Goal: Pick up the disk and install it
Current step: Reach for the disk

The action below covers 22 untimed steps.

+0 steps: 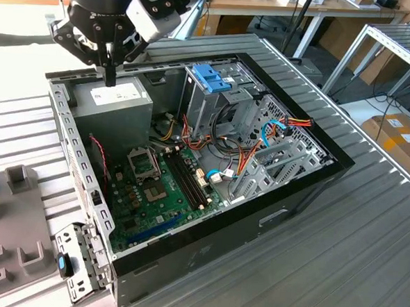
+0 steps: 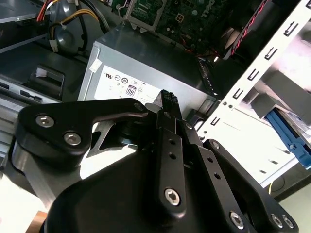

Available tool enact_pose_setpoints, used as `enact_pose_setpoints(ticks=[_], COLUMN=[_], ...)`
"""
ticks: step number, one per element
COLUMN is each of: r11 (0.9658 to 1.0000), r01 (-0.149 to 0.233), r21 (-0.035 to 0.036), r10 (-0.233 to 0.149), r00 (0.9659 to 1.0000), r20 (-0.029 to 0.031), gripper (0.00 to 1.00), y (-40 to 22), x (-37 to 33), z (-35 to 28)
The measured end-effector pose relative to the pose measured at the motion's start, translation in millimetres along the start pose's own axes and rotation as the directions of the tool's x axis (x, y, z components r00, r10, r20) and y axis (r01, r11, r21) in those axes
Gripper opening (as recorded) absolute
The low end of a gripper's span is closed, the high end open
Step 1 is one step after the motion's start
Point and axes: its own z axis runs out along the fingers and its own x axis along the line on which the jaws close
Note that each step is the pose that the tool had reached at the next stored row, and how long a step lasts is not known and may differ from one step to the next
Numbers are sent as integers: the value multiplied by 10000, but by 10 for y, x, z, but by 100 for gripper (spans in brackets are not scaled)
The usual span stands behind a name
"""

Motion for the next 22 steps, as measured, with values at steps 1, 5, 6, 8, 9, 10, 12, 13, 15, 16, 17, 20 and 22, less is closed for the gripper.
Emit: enact_pose_setpoints(ticks=[1, 5, 6, 8, 9, 10, 12, 13, 15, 16, 17, 20, 22], r11=[10000, 10000, 10000, 10000, 10000, 10000, 10000, 10000, 10000, 10000, 10000, 10000, 10000], r01=[0, 1, 0, 0, 0, 0, 1, 0, 1, 0, 1, 0, 1], r21=[0, 0, 0, 0, 0, 0, 1, 0, 0, 0, 1, 1, 0], r10=[0, -1, 0, 0, 0, 0, -1, 0, -1, 0, -1, 0, -1], r00=[10000, 10000, 10000, 10000, 10000, 10000, 10000, 10000, 10000, 10000, 10000, 10000, 10000], r20=[0, 0, 0, 0, 0, 0, 0, 0, 0, 0, 0, 0, 0], gripper=[11, 11, 11, 11, 11, 11, 11, 11, 11, 11, 11, 11, 11], y=[0, -1, -1, -2, -2, -2, -2, -3, -3, -4, -4, -4, -5], x=[3, 15, 17, 22, 24, 27, 32, 35, 43, 46, 49, 56, 62], z=[0, -1, -1, -1, -1, -1, -1, -1, -2, -2, -2, -2, -2])
